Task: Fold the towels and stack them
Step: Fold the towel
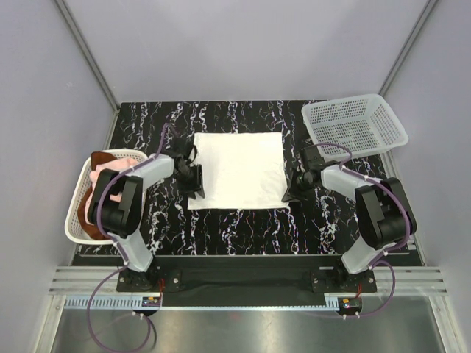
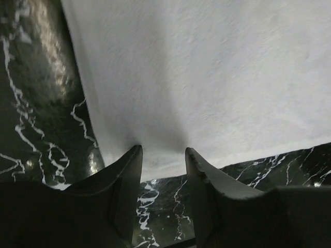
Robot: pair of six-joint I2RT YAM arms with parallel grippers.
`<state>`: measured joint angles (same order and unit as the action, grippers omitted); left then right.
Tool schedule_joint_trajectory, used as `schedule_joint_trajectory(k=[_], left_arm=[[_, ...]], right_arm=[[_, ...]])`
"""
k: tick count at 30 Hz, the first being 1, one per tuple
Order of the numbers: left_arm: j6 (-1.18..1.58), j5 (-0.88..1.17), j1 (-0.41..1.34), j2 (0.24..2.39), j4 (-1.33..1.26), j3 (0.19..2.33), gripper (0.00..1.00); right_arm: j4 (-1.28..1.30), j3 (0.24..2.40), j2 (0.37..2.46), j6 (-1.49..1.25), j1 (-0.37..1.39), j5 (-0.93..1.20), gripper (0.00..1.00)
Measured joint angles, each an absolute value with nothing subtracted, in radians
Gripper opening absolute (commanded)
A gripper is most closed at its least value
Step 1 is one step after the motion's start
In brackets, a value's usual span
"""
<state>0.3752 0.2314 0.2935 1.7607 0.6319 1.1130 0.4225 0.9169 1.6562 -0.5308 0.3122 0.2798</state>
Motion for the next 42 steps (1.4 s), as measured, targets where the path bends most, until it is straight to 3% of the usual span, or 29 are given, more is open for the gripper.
schedule_joint_trajectory(k=[21, 29, 32, 36, 42], left_arm=[[0.423, 0.044, 0.340, 1.611, 0.665, 0.937, 0.43], [0.430, 0.032, 0.344, 1.519, 0.760, 0.977, 0.48], [0.390, 0.016, 0.335, 1.542, 0.771, 1.146, 0.48], [0.329, 0.027, 0.302, 1.654, 0.699, 1.406, 0.46], [0.284, 0.084, 0.237, 1.924, 0.601, 1.666, 0.45]], right_arm=[[0.300, 0.754, 1.571, -0.583, 0.312, 0.299, 0.11], [0.382, 0.730, 1.488, -0.593, 0.312, 0.291, 0.21], [0.462, 0.820, 1.481, -0.568, 0.312, 0.285, 0.20], [0.474, 1.050, 1.562, -0.515, 0.312, 0.253, 0.09], [0.464, 1.491, 1.895, -0.422, 0.308, 0.137, 0.03]])
